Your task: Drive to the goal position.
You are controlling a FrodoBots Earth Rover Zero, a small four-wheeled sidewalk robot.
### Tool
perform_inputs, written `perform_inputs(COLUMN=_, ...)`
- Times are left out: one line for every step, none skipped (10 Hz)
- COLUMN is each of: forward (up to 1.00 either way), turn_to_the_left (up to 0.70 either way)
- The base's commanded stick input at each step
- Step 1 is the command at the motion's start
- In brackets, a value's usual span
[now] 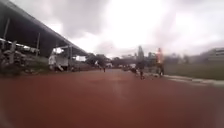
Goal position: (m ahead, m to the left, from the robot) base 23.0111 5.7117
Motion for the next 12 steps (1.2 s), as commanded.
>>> perform_inputs(forward=0.5, turn_to_the_left=0.02)
perform_inputs(forward=0.5, turn_to_the_left=0.02)
perform_inputs(forward=0.5, turn_to_the_left=0.02)
perform_inputs(forward=0.5, turn_to_the_left=0.02)
perform_inputs(forward=0.5, turn_to_the_left=0.02)
perform_inputs(forward=0.5, turn_to_the_left=0.02)
perform_inputs(forward=0.5, turn_to_the_left=0.02)
perform_inputs(forward=0.5, turn_to_the_left=0.02)
perform_inputs(forward=0.5, turn_to_the_left=0.02)
perform_inputs(forward=0.5, turn_to_the_left=0.02)
perform_inputs(forward=0.5, turn_to_the_left=0.02)
perform_inputs(forward=0.5, turn_to_the_left=0.02)
